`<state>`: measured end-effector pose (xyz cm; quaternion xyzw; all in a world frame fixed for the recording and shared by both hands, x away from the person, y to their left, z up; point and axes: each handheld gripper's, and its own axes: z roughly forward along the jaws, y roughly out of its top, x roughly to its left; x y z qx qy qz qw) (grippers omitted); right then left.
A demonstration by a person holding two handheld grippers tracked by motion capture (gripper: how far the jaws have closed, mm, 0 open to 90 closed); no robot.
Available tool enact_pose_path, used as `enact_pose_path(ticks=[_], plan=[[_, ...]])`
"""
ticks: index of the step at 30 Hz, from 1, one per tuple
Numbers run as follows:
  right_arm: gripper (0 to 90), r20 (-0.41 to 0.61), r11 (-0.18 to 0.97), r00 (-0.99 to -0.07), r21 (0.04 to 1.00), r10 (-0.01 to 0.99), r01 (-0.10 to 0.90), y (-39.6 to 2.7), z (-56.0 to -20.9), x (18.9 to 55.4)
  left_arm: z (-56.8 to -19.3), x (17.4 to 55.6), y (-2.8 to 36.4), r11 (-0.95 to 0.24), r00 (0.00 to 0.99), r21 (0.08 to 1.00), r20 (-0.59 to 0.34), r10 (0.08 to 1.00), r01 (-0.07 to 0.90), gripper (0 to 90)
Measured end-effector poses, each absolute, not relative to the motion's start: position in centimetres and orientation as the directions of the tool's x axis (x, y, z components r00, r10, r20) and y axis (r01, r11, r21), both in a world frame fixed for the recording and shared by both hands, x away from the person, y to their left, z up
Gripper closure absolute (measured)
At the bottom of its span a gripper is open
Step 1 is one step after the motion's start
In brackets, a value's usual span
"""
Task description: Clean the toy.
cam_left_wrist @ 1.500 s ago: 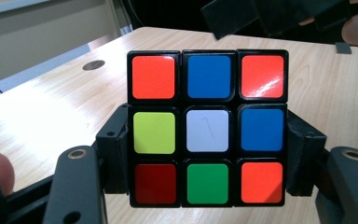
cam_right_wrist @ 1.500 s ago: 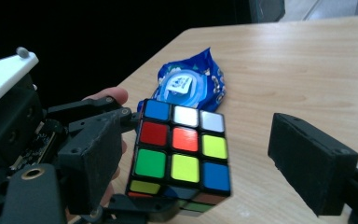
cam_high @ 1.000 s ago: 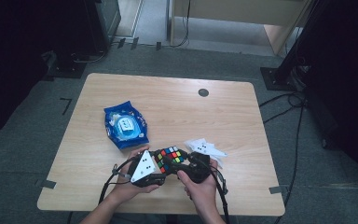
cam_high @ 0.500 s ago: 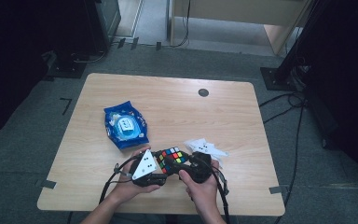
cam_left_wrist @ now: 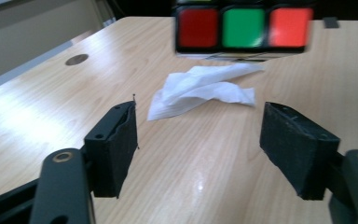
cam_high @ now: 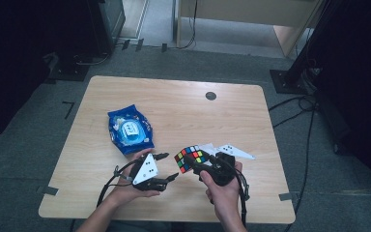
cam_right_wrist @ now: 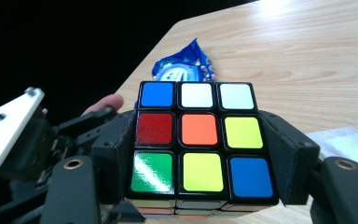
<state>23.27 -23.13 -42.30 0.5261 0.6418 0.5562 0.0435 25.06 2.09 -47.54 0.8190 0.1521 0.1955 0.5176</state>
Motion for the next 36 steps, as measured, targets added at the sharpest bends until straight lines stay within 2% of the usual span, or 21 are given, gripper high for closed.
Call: enact_pose_path(ticks=[6,17,36], plan=[[34.4,0.505,-0.123,-0.471,0.765,0.723,0.633,-22.1,-42.4,23.0,-46.9,24.6,1.8,-0.414,0.873,0.910,0.197,0.447,0.007,28.1],[34.3,0.522,-0.128,-0.482,0.760,0.703,0.637,-22.0,-42.7,23.3,-46.9,24.1,1.5,-0.415,0.875,0.910,0.205,0.438,-0.006,27.5],[34.3,0.518,-0.105,-0.492,0.756,0.700,0.647,-21.1,-42.9,23.1,-46.4,23.2,0.6,-0.408,0.880,0.912,0.226,0.417,-0.040,17.7]])
